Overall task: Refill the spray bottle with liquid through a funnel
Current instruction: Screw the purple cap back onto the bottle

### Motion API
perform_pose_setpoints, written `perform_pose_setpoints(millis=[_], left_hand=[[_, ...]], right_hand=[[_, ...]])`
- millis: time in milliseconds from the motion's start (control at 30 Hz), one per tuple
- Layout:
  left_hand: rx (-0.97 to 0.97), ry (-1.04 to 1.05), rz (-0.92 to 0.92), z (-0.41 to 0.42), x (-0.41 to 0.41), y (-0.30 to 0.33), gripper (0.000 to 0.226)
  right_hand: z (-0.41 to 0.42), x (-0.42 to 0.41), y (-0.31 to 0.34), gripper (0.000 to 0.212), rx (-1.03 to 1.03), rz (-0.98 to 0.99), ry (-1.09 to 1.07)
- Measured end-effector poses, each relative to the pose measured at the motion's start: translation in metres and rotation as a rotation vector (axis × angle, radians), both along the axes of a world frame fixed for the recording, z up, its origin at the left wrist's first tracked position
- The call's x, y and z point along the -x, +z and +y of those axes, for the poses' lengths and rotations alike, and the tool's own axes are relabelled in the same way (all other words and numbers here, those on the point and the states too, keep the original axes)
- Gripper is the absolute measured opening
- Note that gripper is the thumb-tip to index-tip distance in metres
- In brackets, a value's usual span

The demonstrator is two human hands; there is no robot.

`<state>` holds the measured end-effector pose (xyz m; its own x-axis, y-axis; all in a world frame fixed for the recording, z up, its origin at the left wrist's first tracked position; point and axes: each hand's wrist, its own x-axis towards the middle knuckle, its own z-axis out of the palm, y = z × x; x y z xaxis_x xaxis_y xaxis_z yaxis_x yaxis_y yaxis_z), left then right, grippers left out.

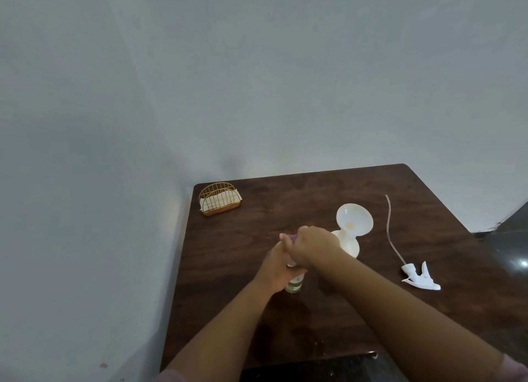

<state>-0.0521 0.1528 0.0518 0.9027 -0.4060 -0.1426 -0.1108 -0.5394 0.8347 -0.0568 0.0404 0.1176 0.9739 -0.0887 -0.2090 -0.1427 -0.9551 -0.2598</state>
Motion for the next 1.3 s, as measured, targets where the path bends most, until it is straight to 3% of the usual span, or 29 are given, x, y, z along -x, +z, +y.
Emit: perform_pose_setpoints(millis=[100, 167, 267, 367, 533, 633, 800, 900, 1000, 1067, 1167, 1233, 1300], left_hand=[[0.035, 0.013, 0.040, 0.007, -0.004, -0.005, 0.062], [-0.021, 0.010, 0.053, 0.006, -0.005, -0.006, 0.052], [-0.078, 0.042, 0.022, 0.000, -0.004, -0.003, 0.043], [-0.151, 0.056, 0.006, -0.007, -0.006, 0.000, 0.037], [-0.190, 0.033, -0.026, -0.003, -0.006, -0.001, 0.028], [-0.115, 0.010, -0.024, -0.002, -0.006, 0.000, 0.033], [-0.088, 0.012, 0.041, 0.002, -0.006, -0.003, 0.059], [-0.139, 0.050, 0.026, -0.002, -0.006, 0.000, 0.050], [-0.239, 0.028, -0.052, -0.006, -0.005, 0.002, 0.037], [-0.229, 0.050, -0.065, -0.006, -0.005, 0.002, 0.040], [-0.264, 0.025, -0.080, -0.006, -0.009, 0.006, 0.036], [-0.339, -0.059, -0.079, -0.007, -0.012, 0.010, 0.038], [-0.253, -0.083, 0.027, -0.006, -0.017, 0.010, 0.043]], right_hand=[[-0.007, -0.001, -0.004, 0.057, 0.096, -0.084, 0.235], [-0.007, 0.001, -0.010, 0.043, 0.202, -0.171, 0.464], [-0.003, 0.005, -0.011, 0.024, 0.347, -0.129, 0.565], [0.007, 0.003, -0.009, 0.023, 0.292, -0.118, 0.341], [0.019, 0.004, -0.010, 0.019, 0.081, -0.156, 0.157], [0.011, 0.005, -0.005, 0.023, 0.081, -0.095, 0.194], [0.008, -0.003, -0.002, 0.033, 0.292, -0.068, 0.305], [0.012, -0.005, -0.009, 0.031, 0.397, -0.084, 0.326], [0.018, -0.006, -0.015, 0.032, 0.337, -0.018, 0.217], [0.016, -0.009, -0.016, 0.034, 0.238, -0.089, 0.181], [0.002, -0.009, -0.011, 0.037, 0.228, -0.266, 0.457], [-0.011, -0.007, -0.007, 0.035, 0.247, -0.257, 0.744], [-0.025, -0.010, -0.008, 0.036, 0.276, -0.213, 0.839]])
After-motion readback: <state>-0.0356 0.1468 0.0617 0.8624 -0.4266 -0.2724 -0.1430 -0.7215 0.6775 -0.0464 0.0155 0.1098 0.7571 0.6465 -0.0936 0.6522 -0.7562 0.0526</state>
